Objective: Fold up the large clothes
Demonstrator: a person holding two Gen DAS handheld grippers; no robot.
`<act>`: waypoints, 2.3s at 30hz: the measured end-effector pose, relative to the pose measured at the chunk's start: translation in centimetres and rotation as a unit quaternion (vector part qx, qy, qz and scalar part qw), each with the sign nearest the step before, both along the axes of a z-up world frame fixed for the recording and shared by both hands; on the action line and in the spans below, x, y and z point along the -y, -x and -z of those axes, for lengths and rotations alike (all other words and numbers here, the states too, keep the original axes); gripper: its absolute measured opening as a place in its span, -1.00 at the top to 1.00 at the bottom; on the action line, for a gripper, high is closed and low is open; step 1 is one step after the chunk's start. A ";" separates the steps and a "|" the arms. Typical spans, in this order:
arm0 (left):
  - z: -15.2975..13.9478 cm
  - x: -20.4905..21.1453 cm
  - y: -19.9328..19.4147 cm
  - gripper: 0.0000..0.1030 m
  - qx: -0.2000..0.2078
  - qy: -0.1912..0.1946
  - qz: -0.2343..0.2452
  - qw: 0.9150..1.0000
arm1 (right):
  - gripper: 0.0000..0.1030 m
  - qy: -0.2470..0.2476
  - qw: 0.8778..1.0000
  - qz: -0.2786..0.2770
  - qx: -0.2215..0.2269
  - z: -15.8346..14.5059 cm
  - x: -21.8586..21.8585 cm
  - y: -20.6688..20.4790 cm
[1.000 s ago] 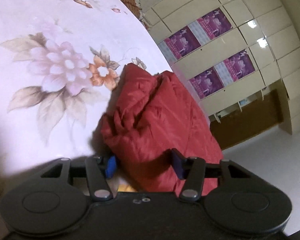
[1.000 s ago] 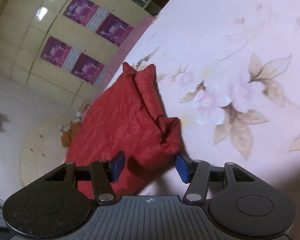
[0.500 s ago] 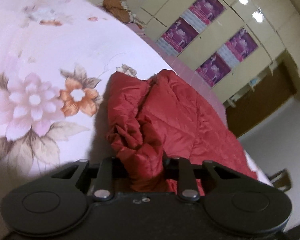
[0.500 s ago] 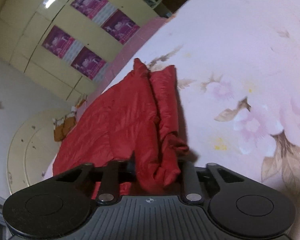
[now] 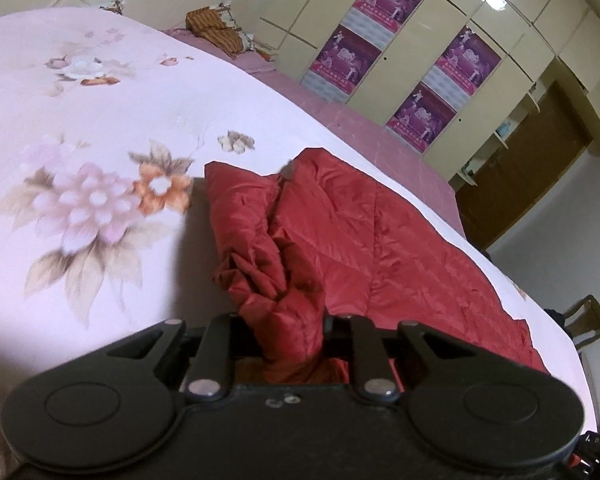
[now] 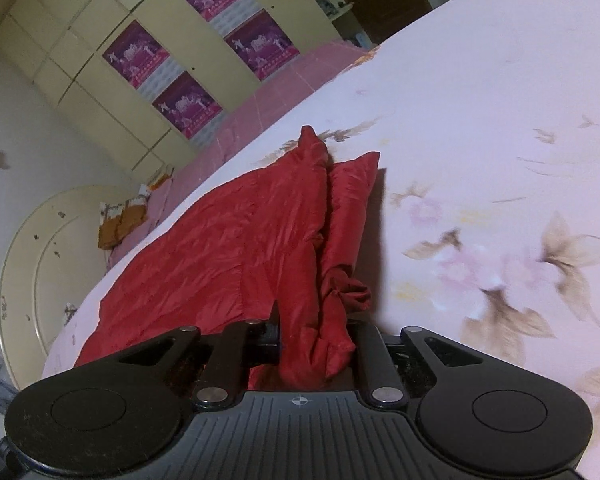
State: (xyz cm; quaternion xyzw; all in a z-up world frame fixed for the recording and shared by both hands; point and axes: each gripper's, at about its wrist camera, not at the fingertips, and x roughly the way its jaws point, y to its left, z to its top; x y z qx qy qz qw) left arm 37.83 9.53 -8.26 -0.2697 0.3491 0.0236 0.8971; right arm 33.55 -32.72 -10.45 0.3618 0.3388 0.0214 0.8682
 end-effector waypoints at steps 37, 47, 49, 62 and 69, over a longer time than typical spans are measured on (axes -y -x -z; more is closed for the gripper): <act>2.0 1.6 21.3 0.55 0.019 0.028 -0.015 0.999 | 0.73 0.012 1.000 -0.017 -0.022 1.0 2.7 18.1; 2.3 -0.5 22.4 -0.16 0.013 0.027 -0.031 0.999 | 0.36 0.001 1.000 0.002 -0.003 2.9 4.4 19.5; 1.7 -1.4 23.2 -0.43 0.007 0.009 -0.054 0.998 | -0.09 0.019 0.999 0.029 -0.002 2.3 5.3 20.6; -3.5 10.3 16.8 0.03 0.058 -0.117 0.192 0.973 | 0.82 0.153 0.981 -0.108 0.059 -4.9 -5.2 16.5; 1.2 14.5 12.0 0.03 0.011 -0.181 0.244 0.953 | 0.82 0.245 0.943 -0.226 0.008 -1.3 -15.3 9.6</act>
